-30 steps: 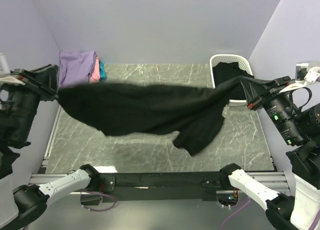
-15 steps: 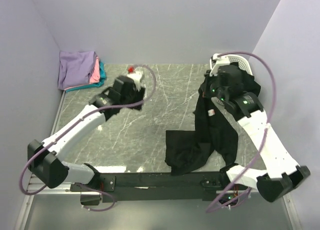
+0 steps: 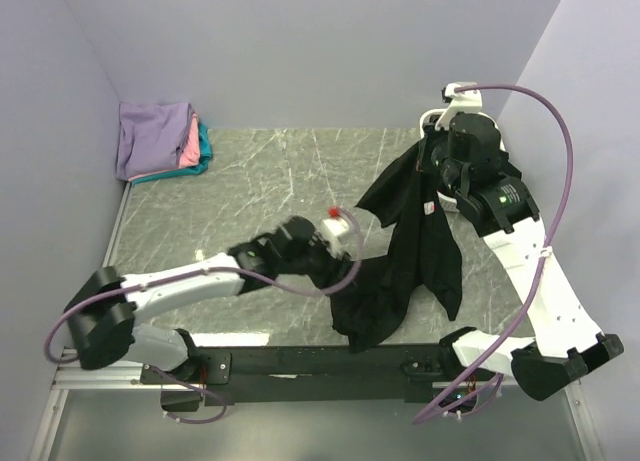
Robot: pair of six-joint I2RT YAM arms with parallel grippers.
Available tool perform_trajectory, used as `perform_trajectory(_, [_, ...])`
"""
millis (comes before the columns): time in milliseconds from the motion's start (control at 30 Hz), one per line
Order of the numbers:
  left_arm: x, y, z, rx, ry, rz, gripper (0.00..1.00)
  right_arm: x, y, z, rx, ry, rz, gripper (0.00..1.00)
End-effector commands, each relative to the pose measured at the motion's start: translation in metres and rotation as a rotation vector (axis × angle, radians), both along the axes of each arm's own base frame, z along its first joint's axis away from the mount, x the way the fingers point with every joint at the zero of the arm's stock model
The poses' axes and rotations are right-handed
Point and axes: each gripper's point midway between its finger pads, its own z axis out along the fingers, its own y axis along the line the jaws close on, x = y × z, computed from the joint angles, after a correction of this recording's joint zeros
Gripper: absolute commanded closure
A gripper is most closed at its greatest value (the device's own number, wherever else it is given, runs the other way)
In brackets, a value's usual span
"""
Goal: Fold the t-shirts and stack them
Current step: Flatten the tshirt out
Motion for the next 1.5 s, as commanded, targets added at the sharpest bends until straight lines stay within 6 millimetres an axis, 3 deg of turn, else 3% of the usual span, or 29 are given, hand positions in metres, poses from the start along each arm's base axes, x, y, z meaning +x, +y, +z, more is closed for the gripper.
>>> perform_trajectory(0, [-0.027, -0.052, 0.003, -0.058, -0.041, -0.103, 0.4, 0.014, -0.006, 0.026, -0.008, -0.072, -0.046, 1.0])
perform_trajectory(33, [-0.036, -0.069, 0.003, -0.067, -0.05, -0.128, 0.41, 0.015, -0.006, 0.027, -0.006, -0.073, -0.048, 1.0])
perform_trajectory(100, [-0.031, -0.083, 0.0, -0.059, -0.093, -0.076, 0.41, 0.017, -0.007, 0.026, -0.006, -0.072, -0.055, 1.0])
perform_trajectory(133, [-0.039, -0.094, -0.009, -0.042, -0.108, -0.08, 0.44, 0.016, -0.006, 0.026, -0.004, -0.07, -0.055, 1.0])
perform_trajectory(267, [-0.034, -0.117, -0.024, -0.05, -0.191, -0.002, 0.43, 0.016, -0.009, 0.028, -0.009, -0.072, -0.058, 1.0])
perform_trajectory(367, [-0.026, -0.122, -0.036, -0.056, -0.224, 0.049, 0.39, 0.015, -0.01, 0.031, -0.014, -0.077, -0.058, 1.0])
perform_trajectory(400, [-0.018, -0.125, -0.03, -0.088, -0.241, 0.096, 0.37, 0.016, -0.01, 0.032, -0.015, -0.077, -0.058, 1.0])
perform_trajectory(600, [0.014, -0.127, -0.041, -0.097, -0.32, 0.254, 0.25, 0.013, -0.011, 0.034, -0.017, -0.079, -0.052, 1.0])
perform_trajectory(700, [0.018, -0.138, -0.044, -0.116, -0.32, 0.263, 0.26, 0.014, -0.012, 0.034, -0.019, -0.078, -0.051, 1.0])
perform_trajectory(800, [0.016, -0.152, -0.046, -0.137, -0.288, 0.244, 0.4, 0.014, -0.012, 0.032, -0.026, -0.073, -0.055, 1.0])
perform_trajectory(833, [0.016, -0.154, -0.048, -0.142, -0.279, 0.24, 0.65, 0.014, -0.013, 0.032, -0.027, -0.072, -0.058, 1.0])
perform_trajectory(900, [0.014, -0.159, -0.046, -0.161, -0.258, 0.227, 0.99, 0.014, -0.013, 0.028, -0.031, -0.065, -0.056, 1.0])
perform_trajectory(967, [0.017, -0.158, -0.041, -0.166, -0.276, 0.225, 0.99, 0.012, -0.015, 0.031, -0.03, -0.071, -0.063, 1.0])
perform_trajectory(1067, [0.039, -0.137, -0.024, -0.118, -0.307, 0.285, 0.99, 0.012, -0.021, 0.031, -0.038, -0.071, -0.087, 1.0])
perform_trajectory(1100, [0.046, -0.123, 0.002, -0.142, -0.315, 0.316, 0.99, 0.011, -0.022, 0.033, -0.036, -0.075, -0.088, 1.0])
perform_trajectory(1133, [0.065, -0.104, 0.014, -0.138, -0.319, 0.373, 0.99, 0.009, -0.025, 0.033, -0.041, -0.074, -0.102, 1.0])
perform_trajectory(1167, [0.072, -0.085, 0.016, -0.095, -0.317, 0.394, 0.99, 0.008, -0.026, 0.034, -0.039, -0.074, -0.108, 1.0])
perform_trajectory(1200, [0.076, -0.062, 0.051, -0.136, -0.327, 0.424, 0.99, 0.004, -0.027, 0.035, -0.034, -0.075, -0.113, 1.0])
perform_trajectory(1267, [0.098, -0.017, 0.074, -0.107, -0.345, 0.512, 0.99, -0.001, -0.032, 0.035, -0.03, -0.077, -0.126, 1.0])
perform_trajectory(1300, [0.096, 0.015, 0.101, -0.107, -0.373, 0.557, 0.99, -0.005, -0.034, 0.035, -0.027, -0.081, -0.132, 1.0])
perform_trajectory(1333, [0.102, 0.036, 0.115, -0.106, -0.393, 0.597, 0.99, -0.008, -0.035, 0.035, -0.025, -0.08, -0.131, 1.0])
perform_trajectory(1467, [0.096, 0.098, 0.173, -0.09, -0.45, 0.667, 0.99, -0.019, -0.034, 0.03, -0.009, -0.066, -0.108, 1.0])
